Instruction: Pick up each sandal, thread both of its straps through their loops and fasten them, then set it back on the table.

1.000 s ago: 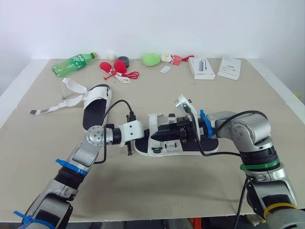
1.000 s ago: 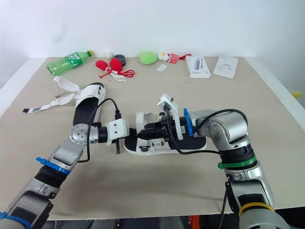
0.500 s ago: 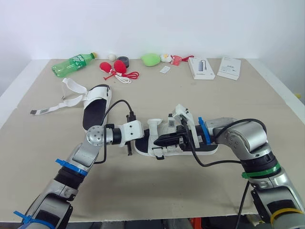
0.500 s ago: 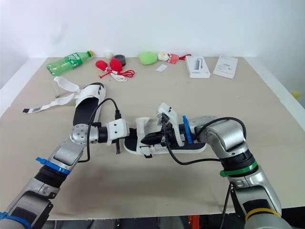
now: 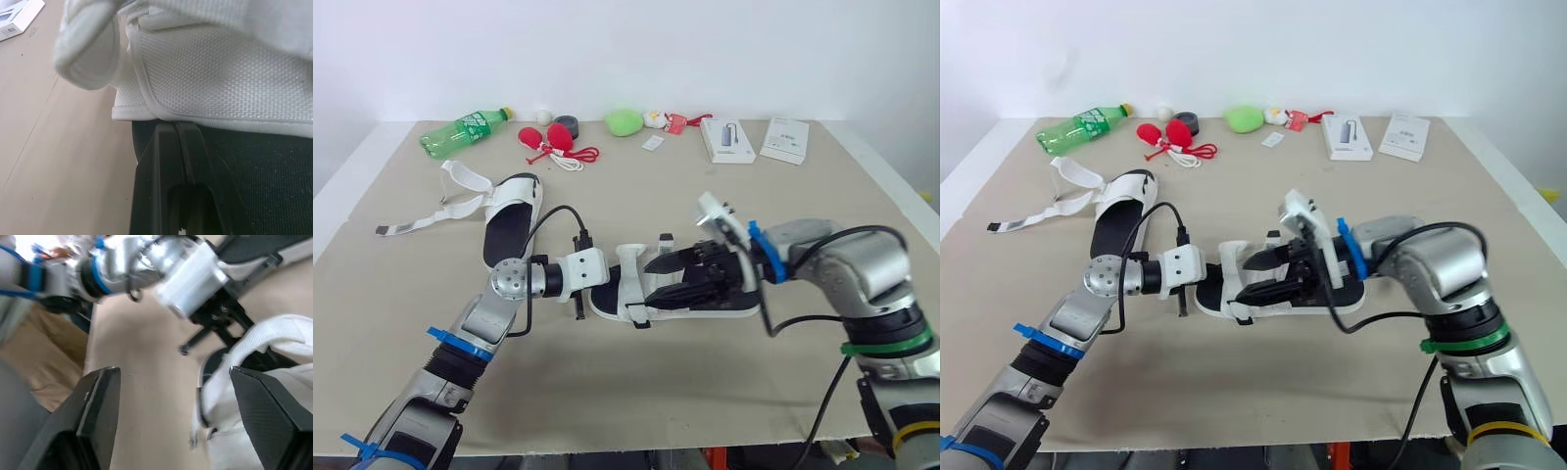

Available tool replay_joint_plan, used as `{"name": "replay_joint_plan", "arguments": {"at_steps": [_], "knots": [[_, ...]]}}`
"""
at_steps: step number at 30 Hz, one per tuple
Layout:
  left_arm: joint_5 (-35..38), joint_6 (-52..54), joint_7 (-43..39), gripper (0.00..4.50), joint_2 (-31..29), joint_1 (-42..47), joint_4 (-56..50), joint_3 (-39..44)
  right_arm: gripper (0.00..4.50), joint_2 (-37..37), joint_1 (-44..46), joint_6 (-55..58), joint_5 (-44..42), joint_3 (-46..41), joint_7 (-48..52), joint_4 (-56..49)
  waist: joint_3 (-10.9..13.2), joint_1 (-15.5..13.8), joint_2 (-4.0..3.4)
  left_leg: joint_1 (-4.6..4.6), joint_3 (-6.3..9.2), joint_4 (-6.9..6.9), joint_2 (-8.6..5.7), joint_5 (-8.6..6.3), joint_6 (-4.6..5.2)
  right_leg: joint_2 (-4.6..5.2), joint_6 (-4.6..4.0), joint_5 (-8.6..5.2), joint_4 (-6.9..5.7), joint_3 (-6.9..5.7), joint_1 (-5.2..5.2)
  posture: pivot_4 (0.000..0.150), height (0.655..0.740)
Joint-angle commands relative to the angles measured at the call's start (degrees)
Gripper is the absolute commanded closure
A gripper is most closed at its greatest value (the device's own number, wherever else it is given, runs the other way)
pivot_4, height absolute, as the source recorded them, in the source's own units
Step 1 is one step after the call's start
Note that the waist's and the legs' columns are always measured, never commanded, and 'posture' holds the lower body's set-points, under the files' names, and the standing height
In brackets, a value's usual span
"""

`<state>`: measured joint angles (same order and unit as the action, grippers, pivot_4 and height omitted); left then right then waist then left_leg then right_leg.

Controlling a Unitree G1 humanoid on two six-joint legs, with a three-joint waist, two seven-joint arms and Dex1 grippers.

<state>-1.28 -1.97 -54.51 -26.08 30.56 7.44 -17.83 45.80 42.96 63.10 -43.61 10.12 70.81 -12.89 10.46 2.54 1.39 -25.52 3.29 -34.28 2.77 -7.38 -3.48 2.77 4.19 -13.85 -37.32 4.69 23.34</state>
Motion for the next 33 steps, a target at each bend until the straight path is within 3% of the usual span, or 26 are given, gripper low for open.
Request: {"name": "replay_joint_plan", "arguments": {"at_steps": [1, 7, 17, 25, 33], "knots": [[-0.49, 0.43, -0.90, 4.50, -0.44, -0.77, -0.69, -0.90, 0.90, 4.51, -4.67, 2.95, -3.19, -0.28, 2.30, -6.62, -0.01, -0.13, 0.01, 0.00, 0.00, 0.01, 0.00, 0.00, 0.00, 0.00, 0.00, -0.02, 0.00, 0.00, 0.00, 0.150, 0.7400], [-0.42, 0.49, -1.46, 4.50, -0.40, -0.45, -0.68, -1.04, 0.90, 3.59, -12.82, 1.54, -0.62, 0.60, -5.71, -11.12, -0.03, -0.09, 0.03, 0.01, -0.04, -0.03, 0.00, -0.09, -0.02, 0.01, 0.01, -0.06, 0.00, 0.02, 0.01, 0.150, 0.7400], [-0.81, -0.39, -1.21, 4.50, -0.01, 0.69, 0.68, -0.70, 0.90, -2.13, -13.76, -2.40, 3.95, 1.16, -14.36, -8.63, -0.04, -0.09, 0.05, 0.02, -0.03, -0.12, 0.00, -0.08, -0.02, 0.01, 0.00, 0.00, 0.01, 0.00, -0.02, 0.150, 0.7400], [-1.74, -0.85, -0.32, 4.50, -0.33, 1.03, 1.44, -0.14, 0.90, -3.81, -13.22, -4.40, 7.19, 2.57, -15.76, -6.33, -0.04, 0.01, 0.05, 0.07, -0.02, -0.14, 0.01, -0.07, 0.00, 0.00, -0.02, 0.08, 0.01, 0.00, -0.05, 0.150, 0.7400], [-1.85, -0.64, -0.15, 4.50, -0.86, 0.63, 1.20, -0.12, 0.90, 0.76, -13.35, -5.02, 9.92, 3.11, -13.77, -4.67, -0.04, 0.00, 0.05, 0.09, -0.04, -0.15, 0.01, -0.05, 0.01, 0.01, -0.03, 0.13, 0.01, 0.02, -0.04, 0.150, 0.7400]]}}
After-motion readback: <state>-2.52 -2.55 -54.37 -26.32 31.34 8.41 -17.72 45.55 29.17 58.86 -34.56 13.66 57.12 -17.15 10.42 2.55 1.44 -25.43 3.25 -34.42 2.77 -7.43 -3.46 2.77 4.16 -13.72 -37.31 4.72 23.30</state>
